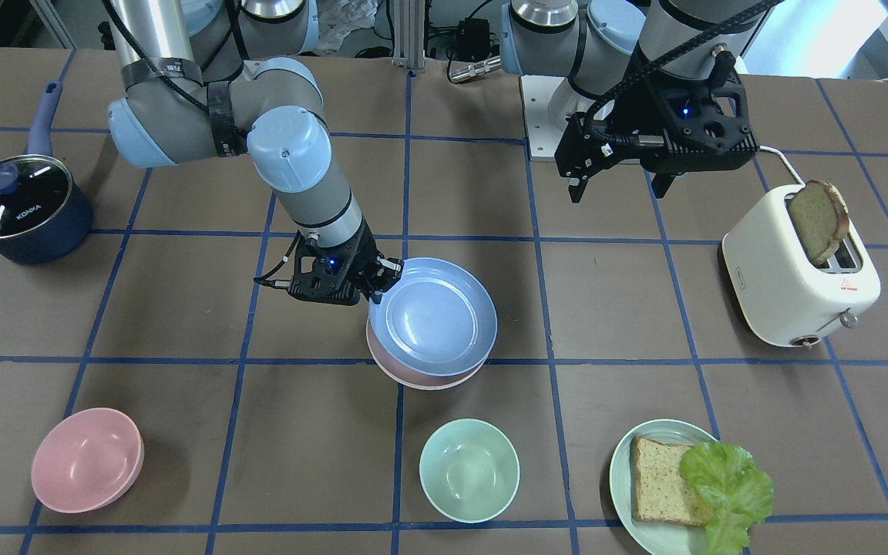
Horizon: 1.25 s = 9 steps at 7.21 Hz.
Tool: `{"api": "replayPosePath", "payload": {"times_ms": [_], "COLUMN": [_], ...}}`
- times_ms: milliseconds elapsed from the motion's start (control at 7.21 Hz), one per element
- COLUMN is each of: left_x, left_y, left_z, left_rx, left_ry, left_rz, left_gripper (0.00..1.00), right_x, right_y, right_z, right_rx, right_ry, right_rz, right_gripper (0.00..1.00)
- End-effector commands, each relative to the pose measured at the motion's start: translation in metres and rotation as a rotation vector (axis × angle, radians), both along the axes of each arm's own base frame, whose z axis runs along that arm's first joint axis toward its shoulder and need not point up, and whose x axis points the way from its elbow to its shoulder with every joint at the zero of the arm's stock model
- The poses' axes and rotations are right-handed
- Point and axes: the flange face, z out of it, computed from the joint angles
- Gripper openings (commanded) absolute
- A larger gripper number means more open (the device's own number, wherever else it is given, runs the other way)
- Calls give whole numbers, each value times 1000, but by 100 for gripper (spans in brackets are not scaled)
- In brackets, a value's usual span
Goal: Stack three plates with pink and blue
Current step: 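Carry the blue plate with the right gripper onto the pink plate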
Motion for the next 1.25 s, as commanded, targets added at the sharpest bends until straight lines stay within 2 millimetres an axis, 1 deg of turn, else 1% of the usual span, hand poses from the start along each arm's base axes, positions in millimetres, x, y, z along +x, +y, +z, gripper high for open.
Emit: {"api": "replayPosePath", "payload": {"times_ms": [0, 277, 416, 554, 693, 832, 1109], "left_x": [1, 1, 0, 1, 0, 0, 0], "left_y": [0, 0, 0, 0, 0, 0, 0], "left_z": [1, 1, 1, 1, 1, 1, 1], "left_rx": [-2, -2, -2, -2, -4, -2, -2], "left_ry": [2, 2, 1, 1, 1, 1, 1], "left_rz": [4, -1, 2, 4, 2, 4, 4], "left_gripper": [100, 100, 100, 100, 100, 100, 100], "right_x": [2, -1, 1, 0, -1, -3, -14], "right_y": [0, 12, 7, 7, 6, 4, -11], "right_z": [-7, -22, -17, -17, -16, -17, -9], "right_rx": [8, 35, 0, 3, 3, -3, -37], "right_ry": [5, 4, -31, -46, -39, -34, -38], "right_rz": [12, -4, -12, -24, -59, -48, -68], "right_gripper": [0, 0, 2, 24, 63, 100, 100]}}
